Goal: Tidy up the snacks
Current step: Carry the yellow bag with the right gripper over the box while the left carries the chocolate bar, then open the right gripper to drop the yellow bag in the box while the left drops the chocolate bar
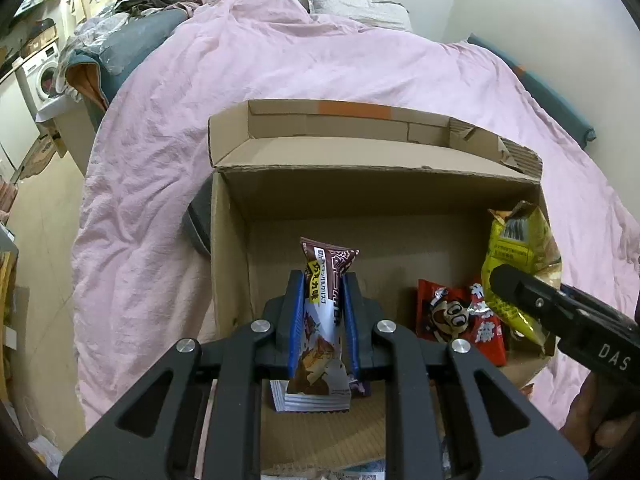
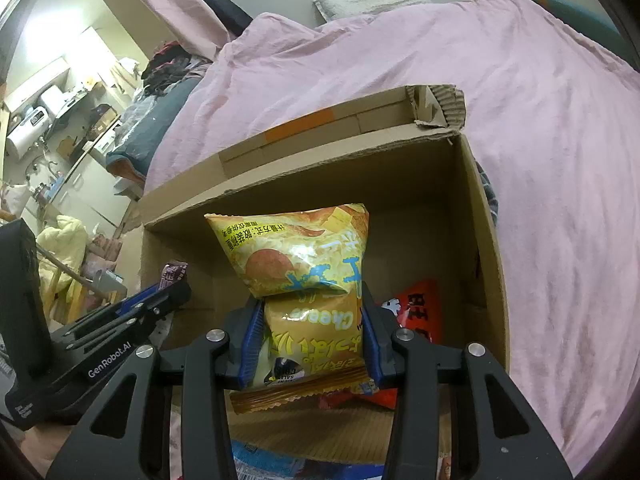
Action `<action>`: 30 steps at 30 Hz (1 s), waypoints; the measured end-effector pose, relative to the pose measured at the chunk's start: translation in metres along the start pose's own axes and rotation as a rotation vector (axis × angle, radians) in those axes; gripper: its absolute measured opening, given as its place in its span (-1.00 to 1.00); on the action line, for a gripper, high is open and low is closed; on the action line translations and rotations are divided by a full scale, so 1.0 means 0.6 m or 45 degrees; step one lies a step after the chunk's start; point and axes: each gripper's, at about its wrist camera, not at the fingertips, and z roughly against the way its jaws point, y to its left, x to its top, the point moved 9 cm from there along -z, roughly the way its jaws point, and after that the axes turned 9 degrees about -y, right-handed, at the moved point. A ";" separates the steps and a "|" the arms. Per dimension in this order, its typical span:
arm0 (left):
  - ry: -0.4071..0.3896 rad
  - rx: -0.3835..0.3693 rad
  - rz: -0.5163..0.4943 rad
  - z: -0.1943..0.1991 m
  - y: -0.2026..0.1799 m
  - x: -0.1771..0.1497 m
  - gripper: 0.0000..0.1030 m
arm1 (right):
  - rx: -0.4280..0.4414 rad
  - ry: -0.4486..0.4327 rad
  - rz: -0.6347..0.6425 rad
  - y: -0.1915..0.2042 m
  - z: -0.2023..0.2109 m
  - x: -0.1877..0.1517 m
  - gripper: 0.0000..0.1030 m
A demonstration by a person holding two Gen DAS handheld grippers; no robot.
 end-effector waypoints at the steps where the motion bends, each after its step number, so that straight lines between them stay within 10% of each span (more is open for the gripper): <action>1: 0.005 0.003 0.003 -0.002 0.002 -0.001 -0.69 | -0.007 0.001 0.001 -0.001 0.000 -0.001 -0.14; 19: 0.015 -0.029 -0.050 0.000 -0.018 -0.006 -0.64 | 0.049 0.004 -0.112 -0.019 0.004 0.008 0.01; 25: -0.066 -0.021 -0.033 0.018 -0.018 0.008 0.39 | 0.077 -0.077 -0.120 -0.012 0.024 0.025 0.60; 30: -0.099 0.004 -0.038 0.025 -0.013 0.016 0.54 | 0.069 -0.074 -0.154 -0.022 0.023 0.029 0.64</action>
